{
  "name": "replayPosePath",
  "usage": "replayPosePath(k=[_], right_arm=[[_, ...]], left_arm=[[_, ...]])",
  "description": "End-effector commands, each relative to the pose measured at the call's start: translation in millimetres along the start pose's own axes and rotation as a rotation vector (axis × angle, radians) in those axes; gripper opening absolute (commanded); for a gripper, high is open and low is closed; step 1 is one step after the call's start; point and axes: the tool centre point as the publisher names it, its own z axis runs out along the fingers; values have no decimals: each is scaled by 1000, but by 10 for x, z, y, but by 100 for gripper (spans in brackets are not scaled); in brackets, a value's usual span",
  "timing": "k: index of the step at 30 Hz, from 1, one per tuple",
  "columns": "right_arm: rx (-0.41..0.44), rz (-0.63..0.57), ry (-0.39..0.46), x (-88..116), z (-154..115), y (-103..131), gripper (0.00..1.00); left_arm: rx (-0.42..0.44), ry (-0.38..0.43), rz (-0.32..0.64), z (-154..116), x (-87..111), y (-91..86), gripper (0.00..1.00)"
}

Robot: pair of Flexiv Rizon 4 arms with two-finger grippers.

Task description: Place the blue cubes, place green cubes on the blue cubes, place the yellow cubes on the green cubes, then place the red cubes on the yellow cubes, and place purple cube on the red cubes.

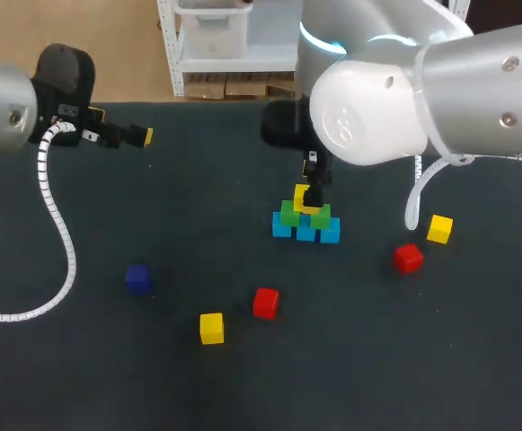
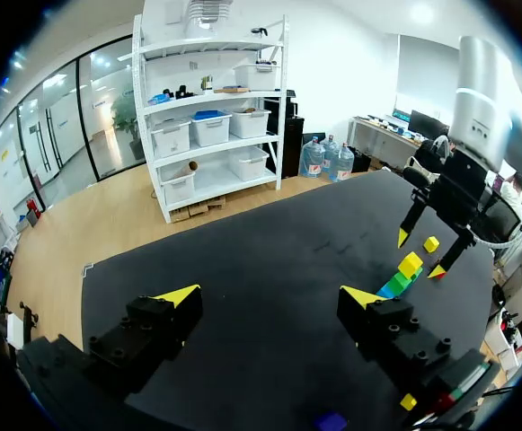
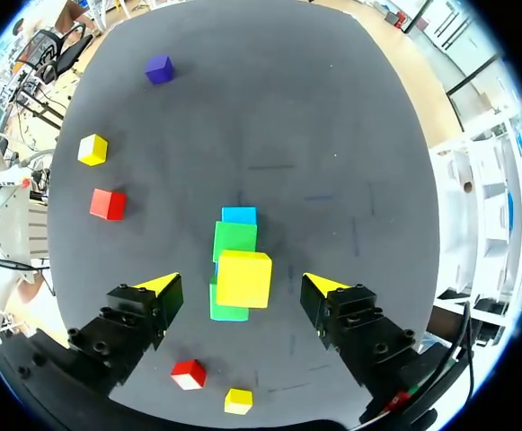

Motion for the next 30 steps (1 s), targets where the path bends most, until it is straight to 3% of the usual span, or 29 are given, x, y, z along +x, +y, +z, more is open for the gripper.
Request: replayPosePath(k=[1,5,11,18,30], right_arm=[[-7,2,6,-41,14,-36,76],[-18,-5,13,-38,21,-33,48],[-26,-7,16,-22,37,-34,35],[-23,-8,12,-6,24,-37,27],[-18,-20,15,21,16,-4,26]], left_arm=[[12,-4,2,-3,9,26,100],[12,-4,2,-3,9,26,100],[12,-4,2,-3,9,26,100],[12,-4,2,-3,9,26,100],[12,-4,2,-3,9,26,100]])
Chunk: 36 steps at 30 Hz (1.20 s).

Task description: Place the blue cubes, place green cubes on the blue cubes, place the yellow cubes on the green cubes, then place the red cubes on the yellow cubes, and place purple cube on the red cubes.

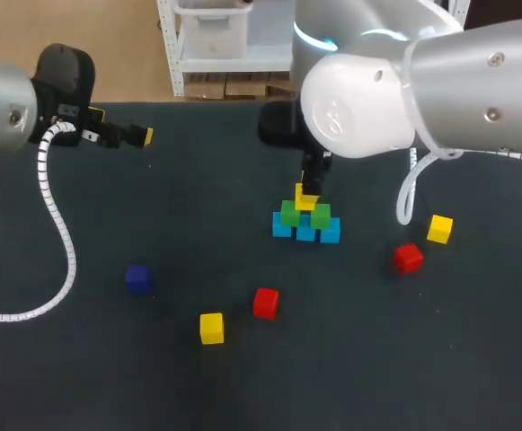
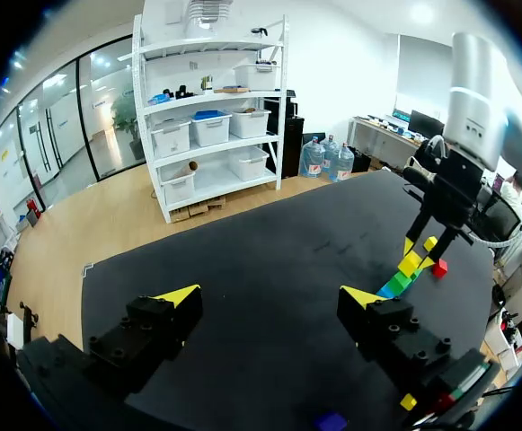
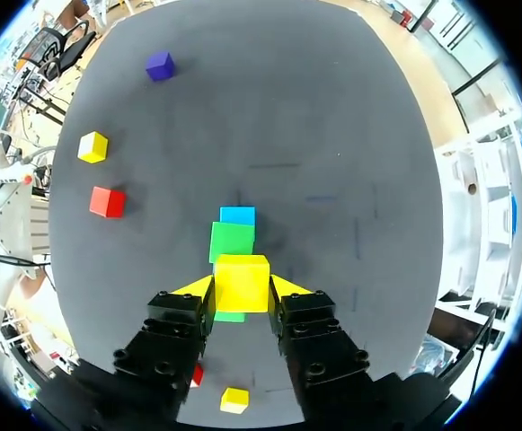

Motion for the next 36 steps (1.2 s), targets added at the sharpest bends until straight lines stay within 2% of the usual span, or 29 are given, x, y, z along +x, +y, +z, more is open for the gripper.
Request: replayPosePath(k=[1,4,8,9,10,17,22,31,36], right_arm=[[2,-6,-2,14,-3,30,26],[1,-9,1,14,10,33,29],[6,-10,-2,11,15,31,46],[8,-12,-2,10,16,34,65],[7,-13,-2,9,16,36,99],[14,-9,-13,9,6,24,100],[32,11,-35,75,-115,-24,100],[75,134,-76,511,-381,-107,100],[83,141,-71,819,-435,-70,100]], left_arm=[[12,-4,2,-3,9,26,100],[12,-4,2,-3,9,26,100],[12,-4,2,-3,9,26,100],[12,-4,2,-3,9,26,100],[12,-4,2,-3,9,26,100],[12,-4,2,-3,9,26,100],[12,-4,2,-3,9,26,100],[12,-4,2,-3,9,26,100],[12,-4,2,-3,9,26,100]])
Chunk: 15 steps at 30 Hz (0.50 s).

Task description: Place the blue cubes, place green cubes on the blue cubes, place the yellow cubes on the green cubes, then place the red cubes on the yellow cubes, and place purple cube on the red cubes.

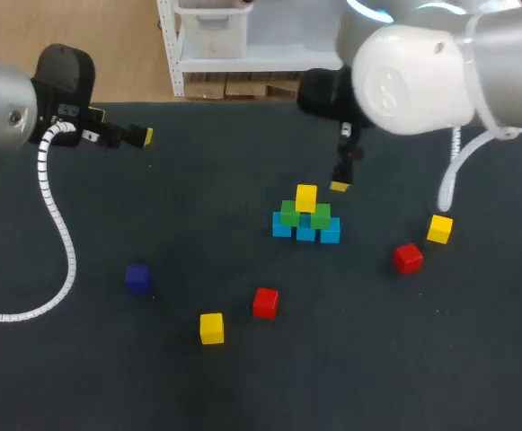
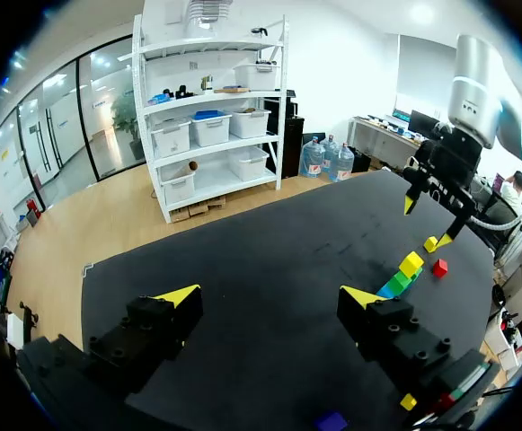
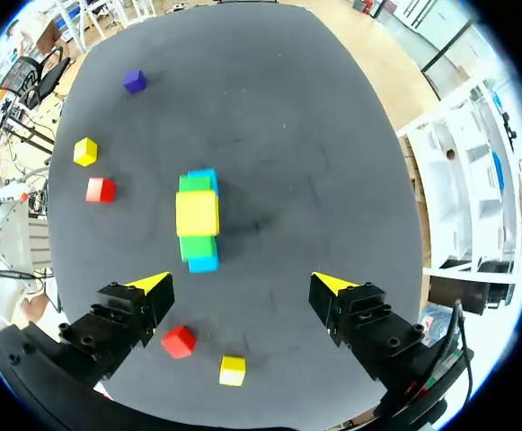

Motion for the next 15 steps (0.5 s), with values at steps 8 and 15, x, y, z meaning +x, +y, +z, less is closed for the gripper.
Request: replayPosePath(k=[8,15], right_arm=[[0,-43,-3,763,-140,133,100],[1,-35,15,1040,3,250,100]], left_arm=[[12,-4,2,-3,9,26,100],[12,-4,2,-3,9,26,100]])
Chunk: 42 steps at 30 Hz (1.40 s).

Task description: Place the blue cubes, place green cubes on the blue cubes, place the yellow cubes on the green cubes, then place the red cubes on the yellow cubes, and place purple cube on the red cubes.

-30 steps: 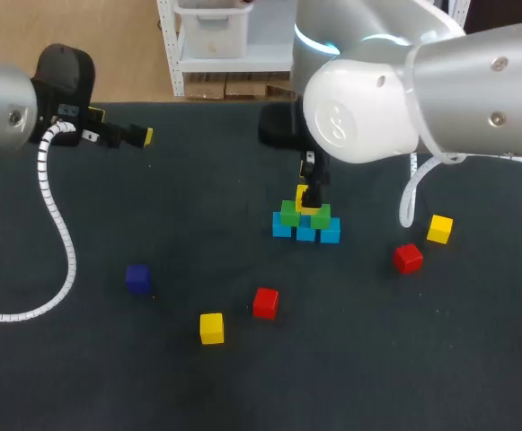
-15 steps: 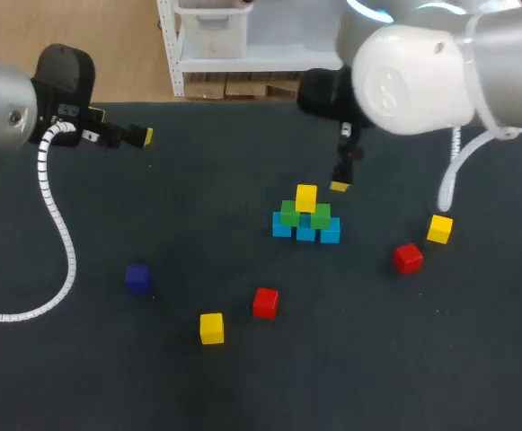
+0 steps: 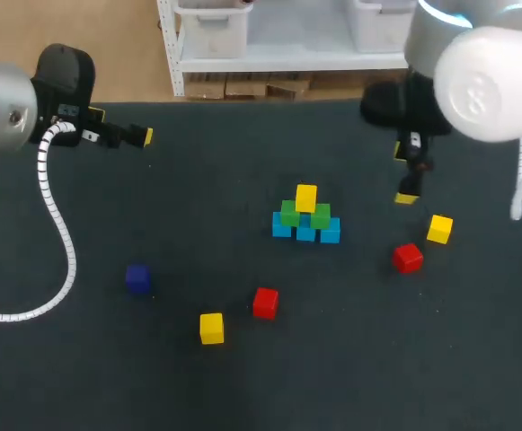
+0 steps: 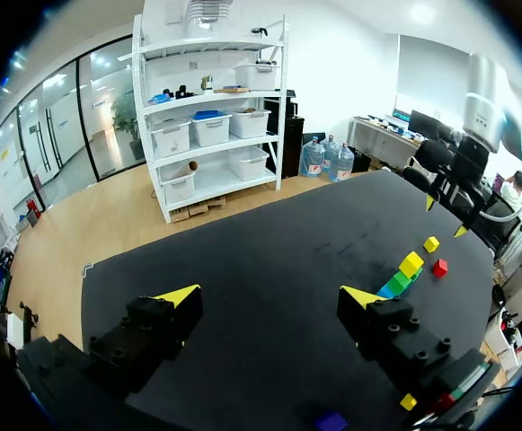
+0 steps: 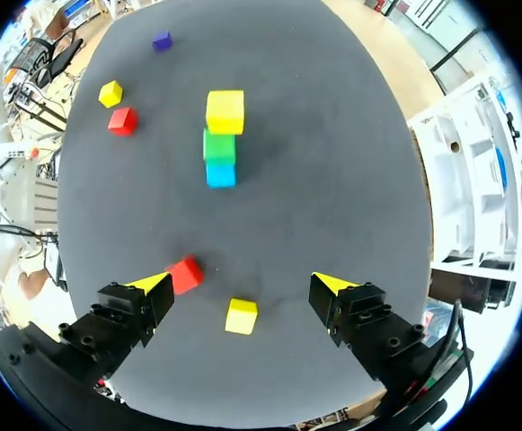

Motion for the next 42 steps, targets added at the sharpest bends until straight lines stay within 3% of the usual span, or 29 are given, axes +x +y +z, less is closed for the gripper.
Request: replayPosePath(k=[1,6,15,24,32,42], right_arm=[[16,31,-26,181,127,80,100],[-15,85,-20,318,263,41,100],[-21,44,20,582,451,-16,100],[-55,90,37,617,606,-5,100],[-79,78,64,700,739,203,100],[-70,131,88,793,879,134,100]], left_arm=[[12,-4,2,-3,9,26,100],[12,-4,2,-3,9,26,100],[12,-4,2,-3,9,26,100],[12,-4,2,-3,9,26,100],[12,-4,2,-3,9,26,100],[12,-4,2,-3,9,26,100]])
